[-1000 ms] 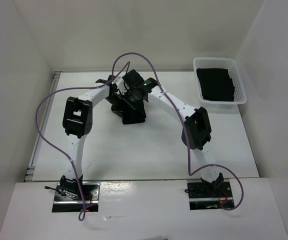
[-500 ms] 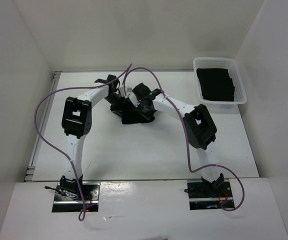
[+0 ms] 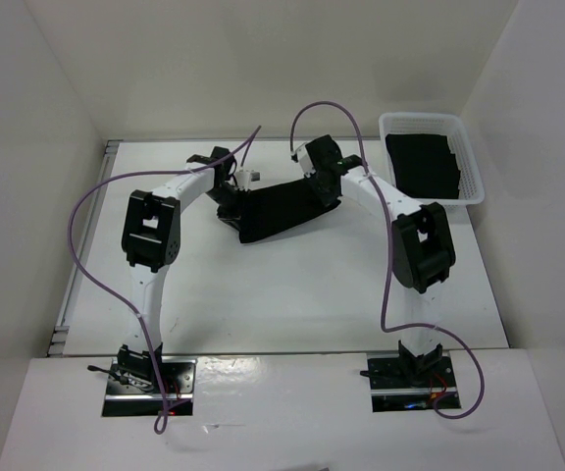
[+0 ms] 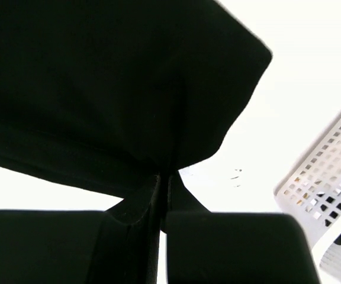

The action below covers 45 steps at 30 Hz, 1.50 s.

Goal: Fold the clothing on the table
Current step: Fold the skirt

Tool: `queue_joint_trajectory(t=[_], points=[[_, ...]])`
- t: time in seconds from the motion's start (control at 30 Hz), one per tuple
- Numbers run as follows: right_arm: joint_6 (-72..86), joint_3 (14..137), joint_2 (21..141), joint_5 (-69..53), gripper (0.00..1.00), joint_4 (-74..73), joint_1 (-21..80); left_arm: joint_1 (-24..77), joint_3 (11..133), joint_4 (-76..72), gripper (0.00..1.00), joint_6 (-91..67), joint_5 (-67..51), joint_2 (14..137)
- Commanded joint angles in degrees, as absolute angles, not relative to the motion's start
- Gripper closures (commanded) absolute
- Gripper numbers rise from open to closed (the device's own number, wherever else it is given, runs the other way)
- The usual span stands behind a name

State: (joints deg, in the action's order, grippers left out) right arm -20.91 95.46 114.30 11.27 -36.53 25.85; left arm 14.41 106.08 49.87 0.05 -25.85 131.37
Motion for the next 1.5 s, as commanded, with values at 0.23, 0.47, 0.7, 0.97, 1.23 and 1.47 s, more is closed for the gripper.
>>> queue_joint_trajectory(t=[0.23, 0.47, 0.7, 0.97, 1.23, 1.47], points=[[-22.0, 96.1, 112.9, 12.7, 1.0, -34.1, 25.6, 14.5, 105.8, 50.8, 0.84, 1.8, -25.8, 128.1], [-22.5, 99.3, 113.4, 13.3, 1.0, -35.2, 27.4, 13.2, 108.5, 52.4, 0.54, 2.4, -25.8, 126.4], [-23.0, 100.5, 113.4, 14.9, 1.0, -35.7, 30.8, 9.1, 111.2, 54.1, 0.18, 2.4, -26.8, 124.6], [-24.7, 99.9, 113.4, 17.9, 1.0, -35.2, 34.4, 0.4, 112.5, 57.7, 0.09, 4.1, -29.5, 120.5], [-26.9, 98.6, 114.4, 21.3, 1.0, -33.5, 40.3, -7.5, 108.9, 59.2, 0.09, 6.4, -29.5, 114.0], [-27.9, 99.9, 118.6, 21.8, 0.94, -33.0, 45.3, -8.8, 102.7, 57.6, 0.08, 7.5, -27.8, 108.3]])
